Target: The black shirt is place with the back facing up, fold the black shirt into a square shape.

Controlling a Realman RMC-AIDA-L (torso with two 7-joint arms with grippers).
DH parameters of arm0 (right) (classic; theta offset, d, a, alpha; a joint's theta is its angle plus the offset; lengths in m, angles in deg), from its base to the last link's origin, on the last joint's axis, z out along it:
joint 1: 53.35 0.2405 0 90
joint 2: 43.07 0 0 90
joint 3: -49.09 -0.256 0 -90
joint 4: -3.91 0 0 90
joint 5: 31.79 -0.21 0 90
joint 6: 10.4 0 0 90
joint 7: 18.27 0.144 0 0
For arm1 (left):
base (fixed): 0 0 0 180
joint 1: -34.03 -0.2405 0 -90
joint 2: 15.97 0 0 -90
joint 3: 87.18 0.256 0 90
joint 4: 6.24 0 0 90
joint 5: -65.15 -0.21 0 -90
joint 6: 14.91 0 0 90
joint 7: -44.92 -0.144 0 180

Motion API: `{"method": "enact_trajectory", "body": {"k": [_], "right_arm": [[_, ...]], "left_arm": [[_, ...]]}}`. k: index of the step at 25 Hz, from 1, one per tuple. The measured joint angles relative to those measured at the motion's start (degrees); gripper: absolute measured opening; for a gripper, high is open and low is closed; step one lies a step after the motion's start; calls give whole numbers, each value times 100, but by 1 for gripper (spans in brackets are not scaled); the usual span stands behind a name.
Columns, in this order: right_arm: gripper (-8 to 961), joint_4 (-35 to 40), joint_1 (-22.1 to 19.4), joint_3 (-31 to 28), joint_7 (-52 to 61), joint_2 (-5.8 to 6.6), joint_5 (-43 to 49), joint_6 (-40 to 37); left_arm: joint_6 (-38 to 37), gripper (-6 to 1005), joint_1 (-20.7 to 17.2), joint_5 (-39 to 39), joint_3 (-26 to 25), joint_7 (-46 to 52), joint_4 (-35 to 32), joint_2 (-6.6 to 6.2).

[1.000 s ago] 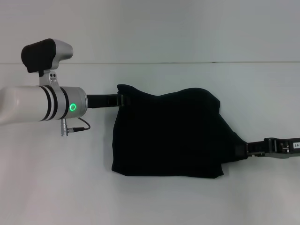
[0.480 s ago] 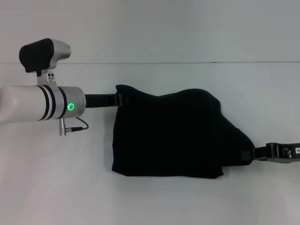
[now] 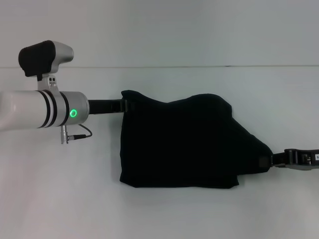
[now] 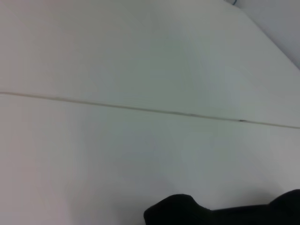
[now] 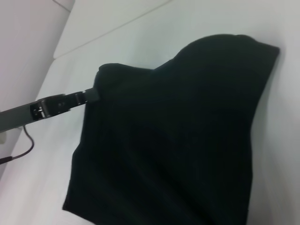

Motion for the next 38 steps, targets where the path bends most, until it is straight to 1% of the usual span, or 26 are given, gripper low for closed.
{"method": "enact_trajectory", "body": {"k": [3,7,9,10,11,14,16,17,19,21,23,27,28,30,32,38], "right_arm": [[49,36,-1,-36,-95,-4,-26,8],[131,66,-66,-333,-247,42,-55,0],[171,146,-175,-661,-344,75,-55,-82],[192,146,-175,-661,-344,75,-55,-82],[212,215,-222,-809,-388,77,-57,-148],[316,393,-345,-1247,-546,80,-65,-403],[386,471,-384,-1519,-658,81,-72,-573],[421,495,-393,-1652,-721,83,-73,-636],[515,511,-388,-1823,-805,94,-74,-653],[608,515,-349,-1908,-865,110,-75,-644],[696,521,-283,-1940,-913,134,-110,-662],[858,522,-176,-1917,-925,139,-255,-675],[859,522,-148,-1916,-925,135,-276,-678],[862,522,-84,-1940,-890,125,-299,-686],[865,522,-68,-1943,-873,119,-315,-687],[866,522,-29,-1937,-855,91,-476,-658]], "left_arm": [[-18,51,-113,9,-2,-17,-240,11],[22,52,-410,50,-52,24,-789,23],[-48,122,-540,97,-144,28,-987,-8],[-148,157,-628,131,-208,29,-1096,-34],[-310,192,-701,178,-246,25,-1203,-55],[-1089,316,-972,419,-313,-138,-1587,-98],[-1970,405,-1149,710,-316,-668,-1867,-80],[-2260,450,-1184,798,-314,-906,-1923,-66],[-3122,533,-1276,993,-252,-1774,-2007,37],[-3479,615,-1278,959,-81,-2333,-2016,147],[-3436,698,-1240,849,215,-2567,-2019,226],[-2839,864,-1180,726,1061,-2921,-2061,366],[-2683,905,-1166,695,1239,-2989,-2086,407],[-2413,905,-1141,641,1456,-3038,-2108,443],[-2203,905,-1129,618,1596,-3048,-2103,453],[-1910,905,-1149,659,1538,-3118,-2068,456]]}}
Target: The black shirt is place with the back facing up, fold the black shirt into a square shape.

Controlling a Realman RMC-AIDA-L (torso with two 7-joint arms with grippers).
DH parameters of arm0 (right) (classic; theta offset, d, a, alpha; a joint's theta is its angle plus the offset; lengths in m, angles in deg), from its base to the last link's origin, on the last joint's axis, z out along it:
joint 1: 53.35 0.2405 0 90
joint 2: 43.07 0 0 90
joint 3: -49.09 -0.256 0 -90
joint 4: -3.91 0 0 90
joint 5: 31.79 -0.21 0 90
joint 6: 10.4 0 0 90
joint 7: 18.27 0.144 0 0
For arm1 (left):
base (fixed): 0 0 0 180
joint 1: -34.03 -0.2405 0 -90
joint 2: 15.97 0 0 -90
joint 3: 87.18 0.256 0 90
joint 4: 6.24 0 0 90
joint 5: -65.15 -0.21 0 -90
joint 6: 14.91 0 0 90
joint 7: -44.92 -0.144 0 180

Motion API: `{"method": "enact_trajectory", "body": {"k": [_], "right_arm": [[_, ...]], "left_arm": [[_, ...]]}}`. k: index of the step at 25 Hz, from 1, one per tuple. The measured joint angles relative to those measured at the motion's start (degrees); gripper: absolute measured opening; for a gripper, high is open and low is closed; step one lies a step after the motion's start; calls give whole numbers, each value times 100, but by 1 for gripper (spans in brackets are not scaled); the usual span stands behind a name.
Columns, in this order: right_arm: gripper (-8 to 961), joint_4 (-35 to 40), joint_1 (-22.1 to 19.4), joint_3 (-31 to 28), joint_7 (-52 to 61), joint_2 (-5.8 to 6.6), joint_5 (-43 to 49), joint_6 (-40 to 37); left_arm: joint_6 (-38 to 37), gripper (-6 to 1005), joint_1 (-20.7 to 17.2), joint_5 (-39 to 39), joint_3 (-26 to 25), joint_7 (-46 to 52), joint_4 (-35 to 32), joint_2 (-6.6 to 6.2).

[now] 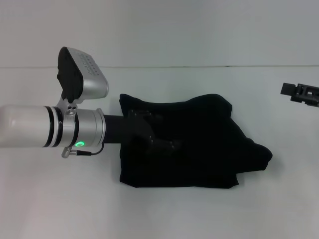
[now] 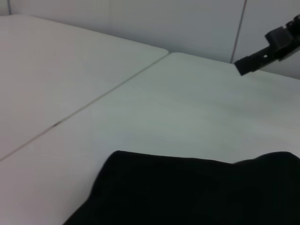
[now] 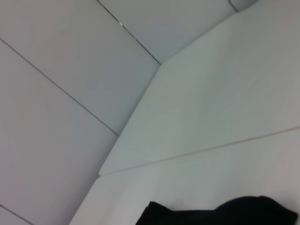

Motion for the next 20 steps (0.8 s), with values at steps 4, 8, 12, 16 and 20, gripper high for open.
{"method": "enact_trajectory", "body": {"k": [4,8,12,16,20], "right_arm": [[866,0,31,13,-1,-3,-28,36],[866,0,42,13,-18,-4,-29,64],[866,-5,43,19,-34,-7,-29,102],[866,-8,43,20,-41,-12,-29,110],[866,-9,53,20,-43,-12,-29,110]], "left_arm": [[83,905,19,23,-113,-2,0,2],[117,905,28,58,-120,-3,15,18],[344,906,39,71,-77,-14,160,55],[484,906,40,100,-81,-71,294,71],[511,906,20,147,-91,-148,323,89]]}}
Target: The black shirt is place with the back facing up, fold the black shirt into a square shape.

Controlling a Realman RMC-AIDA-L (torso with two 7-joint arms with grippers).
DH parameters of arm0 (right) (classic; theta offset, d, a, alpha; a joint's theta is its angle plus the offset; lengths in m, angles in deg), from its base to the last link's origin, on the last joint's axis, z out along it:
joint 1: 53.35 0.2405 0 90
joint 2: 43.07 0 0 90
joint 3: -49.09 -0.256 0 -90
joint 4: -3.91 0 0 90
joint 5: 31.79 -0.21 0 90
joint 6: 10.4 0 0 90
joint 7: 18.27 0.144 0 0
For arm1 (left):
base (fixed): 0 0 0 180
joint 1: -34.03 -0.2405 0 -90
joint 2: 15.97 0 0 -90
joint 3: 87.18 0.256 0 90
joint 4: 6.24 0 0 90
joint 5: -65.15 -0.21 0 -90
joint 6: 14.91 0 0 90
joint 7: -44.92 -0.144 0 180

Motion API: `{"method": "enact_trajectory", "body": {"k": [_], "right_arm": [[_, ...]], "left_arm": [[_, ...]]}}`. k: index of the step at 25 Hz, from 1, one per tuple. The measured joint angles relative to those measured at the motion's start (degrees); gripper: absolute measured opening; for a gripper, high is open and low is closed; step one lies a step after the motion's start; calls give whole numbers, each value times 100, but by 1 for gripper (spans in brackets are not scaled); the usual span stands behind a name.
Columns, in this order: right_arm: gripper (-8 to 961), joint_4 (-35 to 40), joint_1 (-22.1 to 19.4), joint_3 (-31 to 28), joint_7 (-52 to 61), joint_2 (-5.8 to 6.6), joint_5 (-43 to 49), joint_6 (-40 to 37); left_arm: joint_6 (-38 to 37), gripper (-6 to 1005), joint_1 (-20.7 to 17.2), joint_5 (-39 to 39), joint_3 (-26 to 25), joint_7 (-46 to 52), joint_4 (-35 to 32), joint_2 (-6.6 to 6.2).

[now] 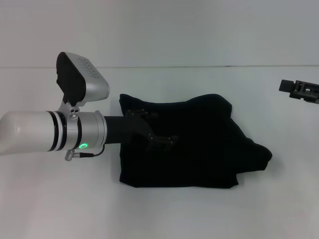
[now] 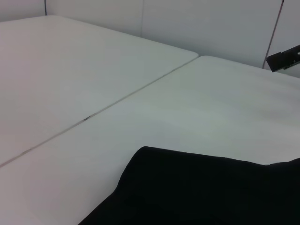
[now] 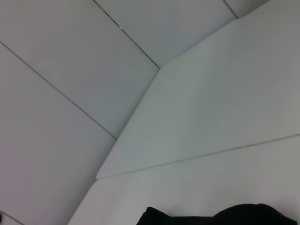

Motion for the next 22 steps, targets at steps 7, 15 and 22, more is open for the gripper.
{"method": "enact_trajectory", "body": {"k": [7,15,22], "right_arm": [[866,1,14,0,-7,0,0,4],[866,-26,28,0,-12,-4,0,42],[866,-34,41,6,-13,-9,0,77]], "left_arm": [[7,906,6,104,28,-133,160,4],[6,906,7,117,28,-193,238,3],[4,906,16,124,27,-255,356,3]]}}
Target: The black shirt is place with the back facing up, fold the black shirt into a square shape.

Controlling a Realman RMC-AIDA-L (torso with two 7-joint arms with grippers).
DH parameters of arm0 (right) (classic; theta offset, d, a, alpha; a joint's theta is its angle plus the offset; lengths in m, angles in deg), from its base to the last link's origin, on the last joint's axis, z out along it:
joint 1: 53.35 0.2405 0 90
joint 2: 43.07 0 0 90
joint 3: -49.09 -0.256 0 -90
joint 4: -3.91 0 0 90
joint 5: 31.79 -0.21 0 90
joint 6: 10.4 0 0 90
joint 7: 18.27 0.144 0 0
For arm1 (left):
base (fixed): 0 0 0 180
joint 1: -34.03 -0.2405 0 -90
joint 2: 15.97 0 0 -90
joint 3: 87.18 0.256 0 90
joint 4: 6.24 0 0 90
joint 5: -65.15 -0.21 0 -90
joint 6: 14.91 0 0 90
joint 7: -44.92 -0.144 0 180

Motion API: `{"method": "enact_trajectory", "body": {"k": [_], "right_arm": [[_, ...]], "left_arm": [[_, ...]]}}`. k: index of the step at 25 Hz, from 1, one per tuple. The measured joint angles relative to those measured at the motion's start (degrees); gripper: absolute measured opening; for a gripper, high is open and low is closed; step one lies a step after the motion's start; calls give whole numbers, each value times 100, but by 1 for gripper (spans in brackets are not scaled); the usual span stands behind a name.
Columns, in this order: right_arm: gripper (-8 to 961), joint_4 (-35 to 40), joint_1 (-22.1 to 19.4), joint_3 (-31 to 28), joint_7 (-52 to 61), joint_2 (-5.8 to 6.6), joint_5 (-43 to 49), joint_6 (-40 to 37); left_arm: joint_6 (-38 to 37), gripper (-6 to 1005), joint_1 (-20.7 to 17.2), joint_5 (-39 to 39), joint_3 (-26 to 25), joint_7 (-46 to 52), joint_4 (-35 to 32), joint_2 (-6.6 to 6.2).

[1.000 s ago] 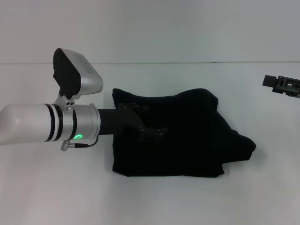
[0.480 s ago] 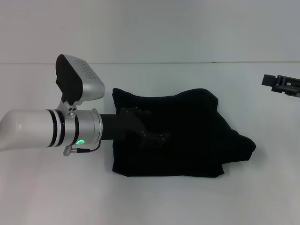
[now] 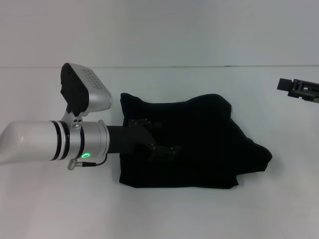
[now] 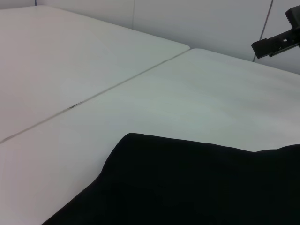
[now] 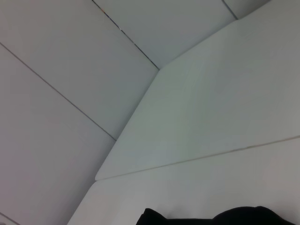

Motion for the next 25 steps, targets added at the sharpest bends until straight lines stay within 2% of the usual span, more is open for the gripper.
{"method": "enact_trajectory", "body": {"k": [5,8,15,20,25], "right_arm": [[865,10,0,2,0,0,0,13],[865,20,-2,2,0,0,0,14],[865,26,-8,2,0,0,0,15],[865,26,-29,-13,0,0,0,19],[865,7,-31,-9,0,0,0,19]], "left_arm": [[-209,907,-20,21,-26,-2,-124,-2],[-811,907,-65,296,-54,-21,-397,-40],[-1432,907,-29,406,0,-79,-436,-66],[-1416,907,-21,328,142,-130,-299,-44],[-1080,906,2,316,163,-191,-51,-17]]}}
